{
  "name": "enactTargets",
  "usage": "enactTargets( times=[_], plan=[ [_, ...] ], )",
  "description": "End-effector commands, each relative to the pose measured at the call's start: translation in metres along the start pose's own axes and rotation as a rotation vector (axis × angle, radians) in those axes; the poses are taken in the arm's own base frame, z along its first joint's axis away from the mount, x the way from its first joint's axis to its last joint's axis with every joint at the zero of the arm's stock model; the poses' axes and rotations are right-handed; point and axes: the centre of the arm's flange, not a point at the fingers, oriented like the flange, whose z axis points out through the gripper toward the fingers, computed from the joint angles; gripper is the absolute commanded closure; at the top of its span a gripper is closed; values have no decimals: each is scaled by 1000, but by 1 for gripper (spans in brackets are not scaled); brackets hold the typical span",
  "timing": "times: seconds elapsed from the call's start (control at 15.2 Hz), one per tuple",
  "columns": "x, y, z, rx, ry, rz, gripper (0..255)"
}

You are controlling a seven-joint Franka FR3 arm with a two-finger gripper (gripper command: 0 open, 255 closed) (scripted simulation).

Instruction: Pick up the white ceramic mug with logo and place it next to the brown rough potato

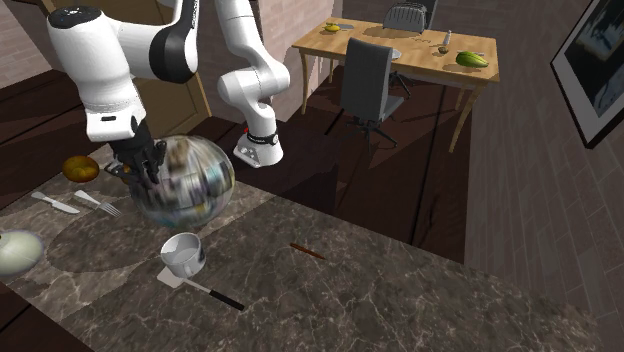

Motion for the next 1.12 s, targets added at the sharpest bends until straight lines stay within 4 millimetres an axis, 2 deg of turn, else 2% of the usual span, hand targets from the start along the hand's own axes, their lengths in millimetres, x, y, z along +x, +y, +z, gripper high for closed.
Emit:
enactTargets(
  times=[0.0, 0.4, 0.46, 1.06],
  plan=[
    [0, 0, 0, 0, 0, 0, 255],
    [0, 0, 0, 0, 0, 0, 255],
    [0, 0, 0, 0, 0, 0, 0],
    [41, -19, 113, -18, -57, 3, 0]
  ],
)
